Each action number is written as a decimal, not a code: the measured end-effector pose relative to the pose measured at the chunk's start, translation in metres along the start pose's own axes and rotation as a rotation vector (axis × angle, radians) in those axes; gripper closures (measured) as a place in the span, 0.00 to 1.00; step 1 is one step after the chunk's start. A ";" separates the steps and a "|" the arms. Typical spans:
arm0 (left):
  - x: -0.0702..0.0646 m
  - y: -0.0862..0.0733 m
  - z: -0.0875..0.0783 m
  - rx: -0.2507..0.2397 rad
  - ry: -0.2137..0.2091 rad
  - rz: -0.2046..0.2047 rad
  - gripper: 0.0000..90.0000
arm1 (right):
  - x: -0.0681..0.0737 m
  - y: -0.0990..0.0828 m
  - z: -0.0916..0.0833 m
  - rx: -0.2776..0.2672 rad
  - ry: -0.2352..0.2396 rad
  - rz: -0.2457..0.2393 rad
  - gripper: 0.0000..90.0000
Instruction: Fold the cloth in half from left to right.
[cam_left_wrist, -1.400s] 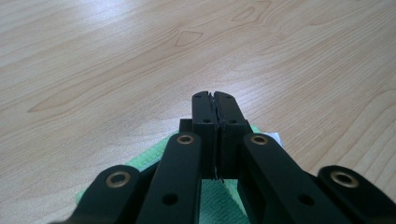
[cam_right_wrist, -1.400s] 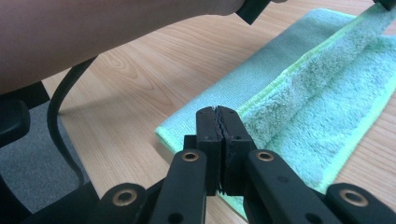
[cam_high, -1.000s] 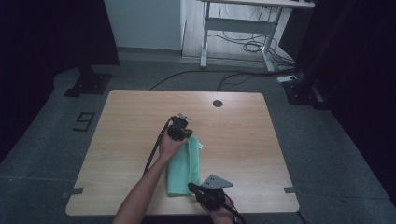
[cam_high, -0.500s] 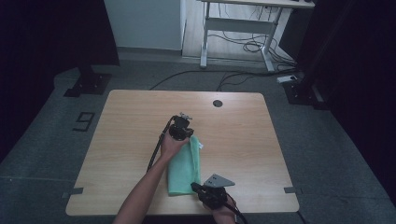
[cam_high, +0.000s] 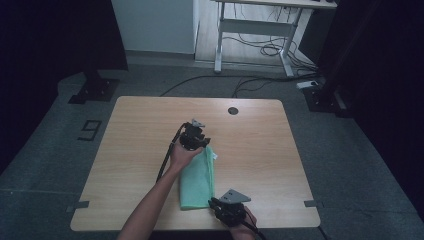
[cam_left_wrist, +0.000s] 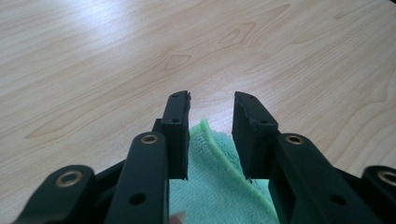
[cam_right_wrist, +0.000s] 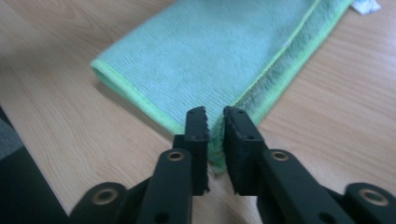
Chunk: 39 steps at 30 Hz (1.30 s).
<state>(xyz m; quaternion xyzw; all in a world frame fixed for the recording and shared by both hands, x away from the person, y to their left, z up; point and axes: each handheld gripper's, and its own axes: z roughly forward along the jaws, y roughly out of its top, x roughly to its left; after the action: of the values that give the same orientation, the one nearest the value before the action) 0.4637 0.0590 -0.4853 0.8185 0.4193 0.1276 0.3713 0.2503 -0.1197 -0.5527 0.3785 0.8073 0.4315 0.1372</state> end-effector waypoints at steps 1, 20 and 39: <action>0.001 -0.001 -0.002 -0.004 -0.001 -0.002 0.73 | -0.001 -0.001 0.000 0.005 -0.008 0.004 0.83; -0.008 -0.022 0.035 0.118 -0.048 0.005 0.81 | -0.004 0.001 -0.004 -0.001 0.007 -0.002 0.86; -0.010 -0.018 0.012 0.054 -0.070 0.045 0.79 | -0.006 0.004 -0.009 -0.025 0.020 -0.004 0.82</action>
<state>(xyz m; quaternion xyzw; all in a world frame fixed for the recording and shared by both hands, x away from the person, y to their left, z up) 0.4528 0.0518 -0.5053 0.8414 0.3908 0.0957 0.3608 0.2517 -0.1280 -0.5453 0.3708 0.8039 0.4450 0.1347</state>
